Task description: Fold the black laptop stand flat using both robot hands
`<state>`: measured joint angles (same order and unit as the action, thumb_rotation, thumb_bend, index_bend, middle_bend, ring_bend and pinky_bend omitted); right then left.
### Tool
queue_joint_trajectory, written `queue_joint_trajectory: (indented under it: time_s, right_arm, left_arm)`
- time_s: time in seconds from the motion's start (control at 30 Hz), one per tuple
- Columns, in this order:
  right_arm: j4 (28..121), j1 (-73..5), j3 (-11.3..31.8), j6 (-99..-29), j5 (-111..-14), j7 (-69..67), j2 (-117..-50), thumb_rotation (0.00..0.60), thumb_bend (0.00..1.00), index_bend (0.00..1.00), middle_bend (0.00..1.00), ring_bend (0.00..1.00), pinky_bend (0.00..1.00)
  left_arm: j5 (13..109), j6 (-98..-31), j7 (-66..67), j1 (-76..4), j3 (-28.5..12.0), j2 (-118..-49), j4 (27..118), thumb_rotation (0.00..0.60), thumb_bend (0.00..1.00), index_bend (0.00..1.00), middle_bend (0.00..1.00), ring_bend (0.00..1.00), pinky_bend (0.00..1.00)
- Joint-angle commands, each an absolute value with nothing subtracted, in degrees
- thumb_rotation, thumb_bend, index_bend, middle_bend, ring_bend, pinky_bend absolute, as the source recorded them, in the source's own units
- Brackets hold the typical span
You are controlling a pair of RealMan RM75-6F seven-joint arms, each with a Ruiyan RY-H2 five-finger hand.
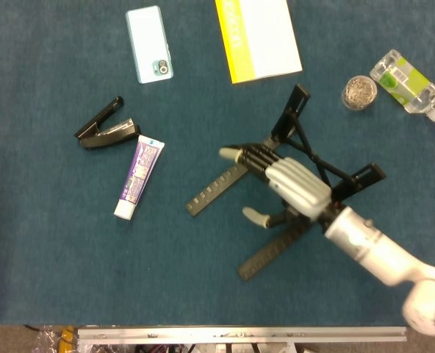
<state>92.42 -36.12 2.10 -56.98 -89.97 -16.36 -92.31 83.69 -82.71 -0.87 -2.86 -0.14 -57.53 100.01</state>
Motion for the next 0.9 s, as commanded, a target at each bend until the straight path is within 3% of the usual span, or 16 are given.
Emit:
queue_joint_trajectory:
  time_s: [0.03, 0.3, 0.5, 0.9]
  right_arm:
    - [100.28, -34.07, -1.99, -63.29, -97.37, -16.67, -84.51, 0.6, 0.32, 0.0, 0.08, 0.0, 0.04]
    - [107.02, -30.99, -5.24, -71.7, -104.16, -17.29, -74.28, 0.6, 0.32, 0.0, 0.08, 0.0, 0.03]
    - [107.87, -27.81, -6.47, -76.24, -104.01, -16.46, -67.42, 0.6, 0.31, 0.0, 0.08, 0.0, 0.03]
    - [102.0, -25.1, -6.6, -76.83, -99.47, -24.35, -65.34, 0.6, 0.1, 0.0, 0.08, 0.0, 0.03]
  left_arm:
    - [83.45, -82.45, -0.64, -2.93, -0.16, -57.7, 100.0, 0.6, 0.47, 0.15, 0.05, 0.05, 0.07]
    - [81.91, -80.19, 1.04, -3.98, -0.42, -58.45, 100.48, 0.6, 0.47, 0.14, 0.04, 0.05, 0.07]
    - [81.0, -79.19, 2.3, -4.41, -0.47, -58.49, 101.23, 0.6, 0.47, 0.13, 0.04, 0.04, 0.07]
    - [80.72, -78.44, 5.05, -5.06, -0.33, -59.21, 103.03, 0.6, 0.47, 0.13, 0.03, 0.03, 0.07]
